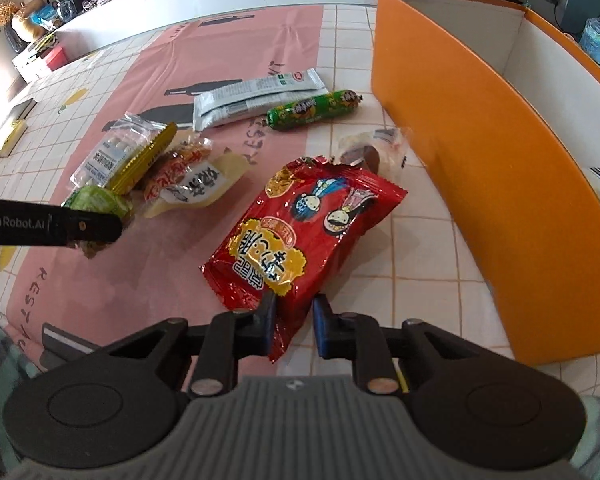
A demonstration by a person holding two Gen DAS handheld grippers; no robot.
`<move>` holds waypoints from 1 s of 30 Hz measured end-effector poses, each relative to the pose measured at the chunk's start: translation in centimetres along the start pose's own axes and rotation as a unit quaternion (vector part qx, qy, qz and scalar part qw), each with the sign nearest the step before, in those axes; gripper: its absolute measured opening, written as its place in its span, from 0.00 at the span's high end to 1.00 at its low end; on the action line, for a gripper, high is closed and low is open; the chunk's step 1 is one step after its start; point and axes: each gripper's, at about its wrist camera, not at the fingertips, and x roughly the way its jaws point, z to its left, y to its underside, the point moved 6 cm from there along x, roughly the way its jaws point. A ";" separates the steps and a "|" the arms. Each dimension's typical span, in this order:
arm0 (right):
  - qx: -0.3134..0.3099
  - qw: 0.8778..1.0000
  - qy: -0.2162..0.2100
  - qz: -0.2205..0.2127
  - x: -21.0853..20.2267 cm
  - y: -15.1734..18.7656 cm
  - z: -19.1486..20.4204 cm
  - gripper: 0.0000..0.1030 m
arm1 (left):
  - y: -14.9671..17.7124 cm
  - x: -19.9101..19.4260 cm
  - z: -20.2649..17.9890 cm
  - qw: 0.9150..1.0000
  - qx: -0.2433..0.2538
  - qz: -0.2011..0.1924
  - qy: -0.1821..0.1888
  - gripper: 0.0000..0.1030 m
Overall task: Organize snacks
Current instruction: 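Grasp the green raisin bag with the left tool while the right tool grasps the red spicy bag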
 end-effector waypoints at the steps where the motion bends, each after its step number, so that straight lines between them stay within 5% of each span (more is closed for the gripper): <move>1: 0.003 1.000 0.005 0.000 -0.1 0.2 -0.3 0.80 | 0.1 0.1 -0.1 1.000 0.000 0.002 -0.001 0.41; 3: 0.017 1.000 0.010 -0.010 -0.4 0.4 -1.1 0.73 | 0.3 0.4 -0.2 1.000 -0.001 0.004 -0.002 0.41; 6: 0.051 0.998 -0.002 -0.031 -0.9 0.0 -1.6 0.47 | 0.5 0.8 0.0 1.000 -0.009 0.008 0.004 0.41; 10: 0.107 0.993 -0.017 -0.036 -0.2 -0.7 -2.0 0.34 | 0.9 1.5 0.1 1.000 -0.011 0.015 0.001 0.38; 17: 0.157 0.987 -0.013 -0.030 2.0 -1.7 -1.7 0.23 | 1.1 2.5 0.4 0.999 -0.025 0.025 0.004 0.30; 25: 0.111 0.993 0.028 -0.024 3.8 -2.3 -0.2 0.19 | 1.2 2.4 0.5 0.999 -0.021 0.040 -0.016 0.28; 30: 0.068 0.996 0.050 -0.023 4.2 -2.4 0.6 0.22 | 1.4 2.2 0.5 0.999 -0.021 0.044 -0.011 0.39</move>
